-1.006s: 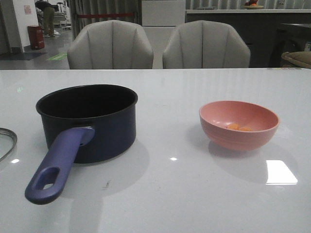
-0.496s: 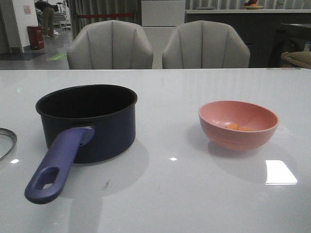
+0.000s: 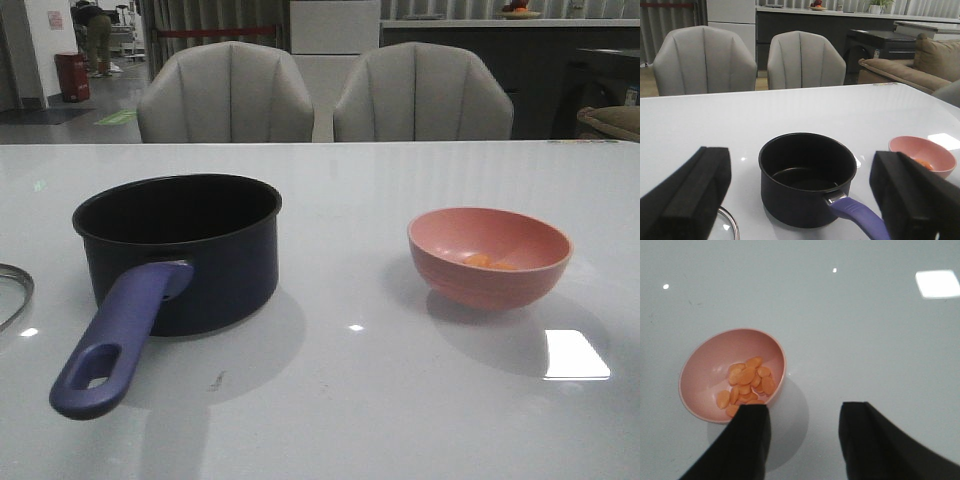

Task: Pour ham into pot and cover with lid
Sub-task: 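Grasp the rim of the pink bowl with the right gripper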

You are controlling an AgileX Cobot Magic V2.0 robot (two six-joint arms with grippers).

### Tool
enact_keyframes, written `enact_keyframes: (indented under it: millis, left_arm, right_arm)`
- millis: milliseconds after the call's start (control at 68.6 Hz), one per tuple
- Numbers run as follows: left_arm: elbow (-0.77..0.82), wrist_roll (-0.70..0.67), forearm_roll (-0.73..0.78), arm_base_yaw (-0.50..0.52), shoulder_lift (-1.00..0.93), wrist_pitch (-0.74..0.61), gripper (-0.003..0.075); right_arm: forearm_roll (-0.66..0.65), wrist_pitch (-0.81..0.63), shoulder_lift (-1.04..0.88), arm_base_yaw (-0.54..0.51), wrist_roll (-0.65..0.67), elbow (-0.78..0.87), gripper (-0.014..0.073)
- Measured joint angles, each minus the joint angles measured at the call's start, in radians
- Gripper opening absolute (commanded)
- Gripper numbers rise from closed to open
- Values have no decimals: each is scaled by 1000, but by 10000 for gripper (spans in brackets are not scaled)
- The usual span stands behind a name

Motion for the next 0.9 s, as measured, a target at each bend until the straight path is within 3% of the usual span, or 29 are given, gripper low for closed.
enact_keyframes:
  millis: [423,758,904]
  left_arm:
    - [0,0,0,0,0,-1,606]
    - [0,0,0,0,0,-1,606]
    - [0,0,0,0,0,-1,606]
  right_arm:
    - [73,160,580,0,0,-355,445]
    - [73,198,839,41,-41,-532,432]
    - [75,198,905,56,-62,-565,328]
